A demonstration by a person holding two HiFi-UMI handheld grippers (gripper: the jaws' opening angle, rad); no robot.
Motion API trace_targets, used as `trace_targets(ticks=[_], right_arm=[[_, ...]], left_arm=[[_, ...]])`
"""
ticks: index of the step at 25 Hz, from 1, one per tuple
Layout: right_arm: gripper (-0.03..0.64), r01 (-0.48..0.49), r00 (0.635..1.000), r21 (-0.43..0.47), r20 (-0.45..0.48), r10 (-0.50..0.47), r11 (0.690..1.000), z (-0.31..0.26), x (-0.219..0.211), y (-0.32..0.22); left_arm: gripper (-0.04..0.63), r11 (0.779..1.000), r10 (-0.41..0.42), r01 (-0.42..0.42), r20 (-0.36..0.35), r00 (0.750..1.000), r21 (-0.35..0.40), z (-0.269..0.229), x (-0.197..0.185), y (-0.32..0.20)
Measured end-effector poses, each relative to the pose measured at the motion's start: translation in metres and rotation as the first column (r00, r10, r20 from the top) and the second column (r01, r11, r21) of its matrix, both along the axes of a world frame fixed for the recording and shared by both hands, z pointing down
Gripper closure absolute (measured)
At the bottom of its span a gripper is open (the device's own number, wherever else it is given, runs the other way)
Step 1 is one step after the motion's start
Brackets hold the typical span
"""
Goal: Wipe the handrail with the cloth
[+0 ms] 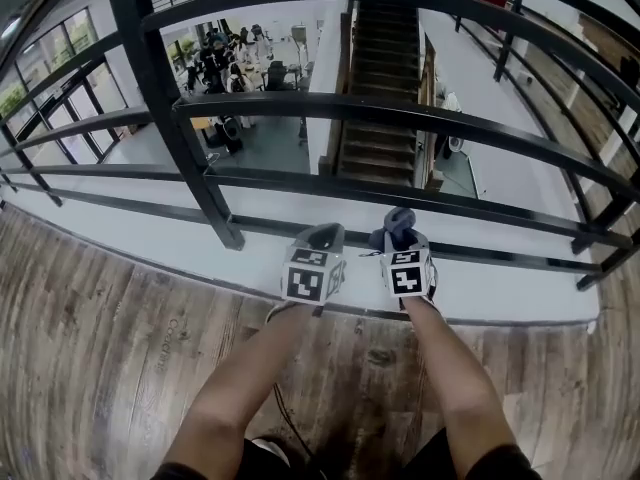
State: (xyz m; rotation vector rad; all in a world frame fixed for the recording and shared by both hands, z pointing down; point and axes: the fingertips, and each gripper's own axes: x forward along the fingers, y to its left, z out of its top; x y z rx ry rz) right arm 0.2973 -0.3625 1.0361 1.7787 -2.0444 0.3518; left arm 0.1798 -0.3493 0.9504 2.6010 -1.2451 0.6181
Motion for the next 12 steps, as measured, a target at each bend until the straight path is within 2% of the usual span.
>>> trace_targets(ticks=[3, 6, 10, 12], right_arm=[[0.522, -0.027, 1.000, 0.004, 0.010, 0.027, 1.000, 0.004, 0.030, 0.014], [0.522, -0.052, 0.999, 0.003, 0.000, 0.052, 0.999, 0.010, 0.068, 0.022], [0.522, -0.083, 0.996, 0.010, -0.014, 0.083, 0.997, 0.024, 0.138, 0.037], [0.522, -0.108, 0.994, 0.018, -0.013, 0.108, 0.994, 0.032, 0.173, 0.049]], left_arm=[[0.597, 0.997, 0.071, -0.070, 0.013, 0.997, -0.028, 0.016, 0.033, 0.016], [0.597, 0.994, 0.102, -0.102, 0.023, 0.994, -0.030, 0.029, 0.066, 0.020], [0.597, 0.990, 0.141, -0.140, 0.043, 0.989, -0.034, 0.048, 0.128, 0.028], [0.597, 0.982, 0.181, -0.179, 0.025, 0.983, -0.062, 0.059, 0.163, 0.038]])
